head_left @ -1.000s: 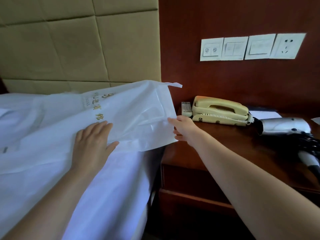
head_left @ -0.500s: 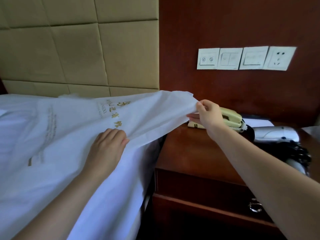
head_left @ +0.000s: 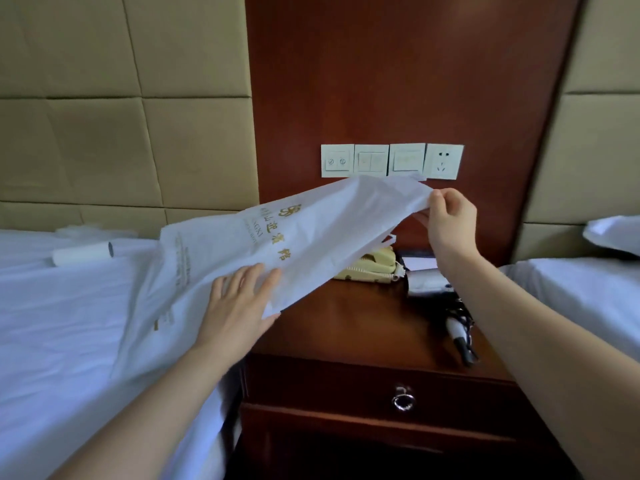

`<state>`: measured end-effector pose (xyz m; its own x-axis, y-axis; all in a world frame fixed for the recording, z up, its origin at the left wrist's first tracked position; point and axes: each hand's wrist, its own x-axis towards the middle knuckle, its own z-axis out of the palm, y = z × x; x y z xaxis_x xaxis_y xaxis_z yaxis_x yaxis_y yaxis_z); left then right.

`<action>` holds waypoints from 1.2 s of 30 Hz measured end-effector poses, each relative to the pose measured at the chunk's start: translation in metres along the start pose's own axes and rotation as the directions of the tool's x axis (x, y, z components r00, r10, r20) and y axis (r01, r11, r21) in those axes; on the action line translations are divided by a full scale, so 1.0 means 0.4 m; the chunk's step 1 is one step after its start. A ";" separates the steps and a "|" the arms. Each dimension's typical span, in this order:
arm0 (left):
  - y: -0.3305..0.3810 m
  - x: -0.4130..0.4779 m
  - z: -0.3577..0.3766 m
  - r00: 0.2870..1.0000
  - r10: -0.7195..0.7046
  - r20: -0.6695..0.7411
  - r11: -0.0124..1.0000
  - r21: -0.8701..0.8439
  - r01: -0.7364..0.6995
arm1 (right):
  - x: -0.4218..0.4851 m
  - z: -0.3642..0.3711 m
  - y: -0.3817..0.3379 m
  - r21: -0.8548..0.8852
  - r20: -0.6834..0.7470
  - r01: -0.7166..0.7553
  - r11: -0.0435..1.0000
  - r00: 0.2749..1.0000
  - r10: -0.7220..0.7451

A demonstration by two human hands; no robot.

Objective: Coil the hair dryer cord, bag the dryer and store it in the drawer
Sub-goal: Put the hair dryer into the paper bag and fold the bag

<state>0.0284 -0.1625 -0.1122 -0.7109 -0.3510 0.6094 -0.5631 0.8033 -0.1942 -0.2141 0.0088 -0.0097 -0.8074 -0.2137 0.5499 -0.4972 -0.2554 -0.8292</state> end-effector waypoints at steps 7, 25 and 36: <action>0.118 0.118 -0.126 0.995 -0.077 0.067 0.997 0.011 0.077 | -0.039 -0.196 -0.020 -0.119 -0.197 0.033 0.992 0.979 -0.056; 0.162 0.098 -0.111 0.606 -0.187 0.773 0.100 -0.599 0.795 | -0.170 -0.252 -0.009 0.219 0.273 -0.660 0.719 0.749 0.604; 0.249 -0.022 -0.030 0.511 -0.174 0.842 -0.865 -0.378 0.329 | -0.266 -0.252 -0.002 0.327 0.317 -0.716 0.616 0.698 0.643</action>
<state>-0.0164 -0.0738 -0.1276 -0.6202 -0.7240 -0.3019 0.4125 -0.6284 0.6596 -0.1597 0.1267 -0.0776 -0.7819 -0.6122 -0.1175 0.3758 -0.3127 -0.8724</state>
